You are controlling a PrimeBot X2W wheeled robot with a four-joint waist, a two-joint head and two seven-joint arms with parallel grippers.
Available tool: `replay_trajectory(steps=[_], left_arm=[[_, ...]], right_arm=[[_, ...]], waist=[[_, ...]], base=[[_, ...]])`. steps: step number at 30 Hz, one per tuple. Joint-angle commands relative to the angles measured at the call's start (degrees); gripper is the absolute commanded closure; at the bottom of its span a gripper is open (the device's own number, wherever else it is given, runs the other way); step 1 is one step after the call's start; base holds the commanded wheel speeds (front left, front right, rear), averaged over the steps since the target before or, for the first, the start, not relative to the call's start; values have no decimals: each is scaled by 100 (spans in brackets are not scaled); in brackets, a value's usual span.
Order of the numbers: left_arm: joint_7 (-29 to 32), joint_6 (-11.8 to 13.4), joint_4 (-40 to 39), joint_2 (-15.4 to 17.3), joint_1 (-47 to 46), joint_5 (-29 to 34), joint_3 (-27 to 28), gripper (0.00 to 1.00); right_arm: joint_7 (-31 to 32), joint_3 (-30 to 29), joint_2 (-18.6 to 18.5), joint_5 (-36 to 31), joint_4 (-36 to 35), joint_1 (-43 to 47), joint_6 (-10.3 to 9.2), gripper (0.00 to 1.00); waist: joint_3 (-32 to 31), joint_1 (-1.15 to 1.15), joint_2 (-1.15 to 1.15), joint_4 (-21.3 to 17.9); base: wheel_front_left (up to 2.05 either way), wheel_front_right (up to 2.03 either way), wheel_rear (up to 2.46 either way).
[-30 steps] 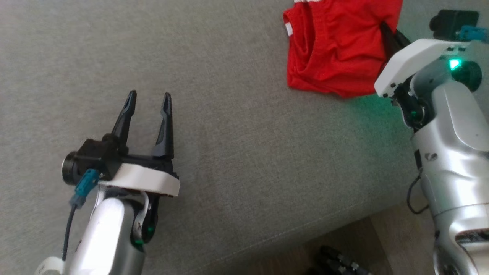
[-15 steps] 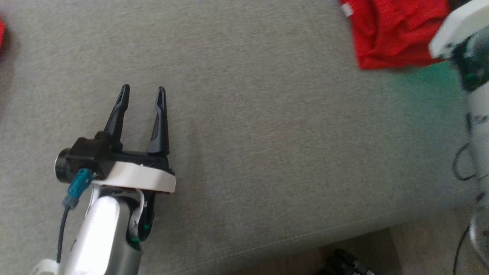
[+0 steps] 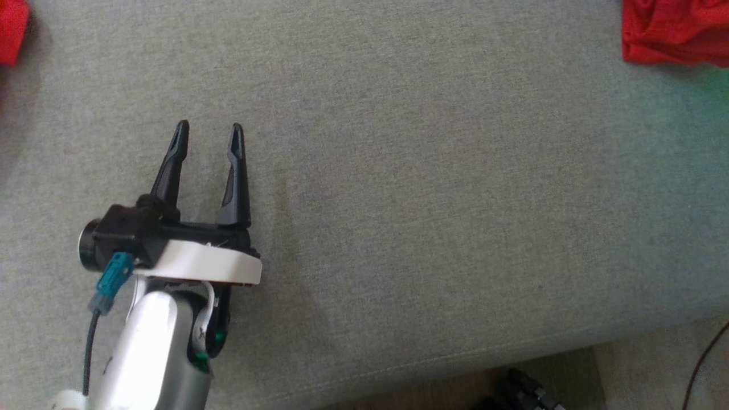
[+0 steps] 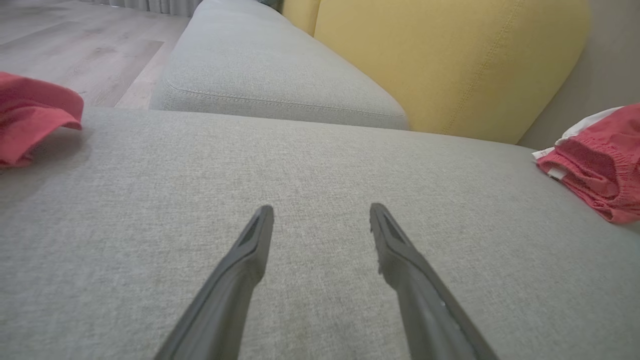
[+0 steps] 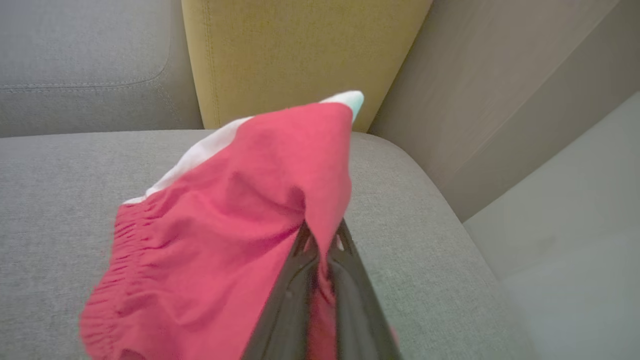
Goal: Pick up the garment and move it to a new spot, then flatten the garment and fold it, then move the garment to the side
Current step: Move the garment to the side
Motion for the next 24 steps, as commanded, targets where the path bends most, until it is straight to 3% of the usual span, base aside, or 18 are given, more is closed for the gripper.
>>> replay_trajectory(steps=[1,11,12,14,15,16,24], left_arm=[[-37,31,-225,95,-160,-13,157,0],[5,68,-318,153,-189,-4,116,0],[5,70,-314,154,-190,-7,111,0],[6,75,-304,151,-200,-15,98,0],[6,75,-304,151,-200,-15,98,0],[5,76,-299,150,-208,-20,93,0],[-11,84,-265,136,-256,-45,34,0]], right_arm=[[26,-46,-168,-129,-228,-202,37,100],[60,-272,-169,-713,-422,-222,37,100],[48,-316,-154,-791,-452,-204,37,93],[32,-422,-109,-956,-507,-160,37,27],[32,-422,-109,-956,-507,-160,37,27],[16,-473,-79,-1044,-538,-139,37,0],[-361,-755,152,-1661,-615,-122,37,0]], waist=[[24,0,0,6],[143,0,0,70],[145,0,0,79],[146,0,0,99],[146,0,0,99],[146,0,0,109],[135,0,0,209]], base=[[0,0,0],[0,0,0],[0,0,0],[0,0,0],[0,0,0],[0,0,0],[0,0,0]])
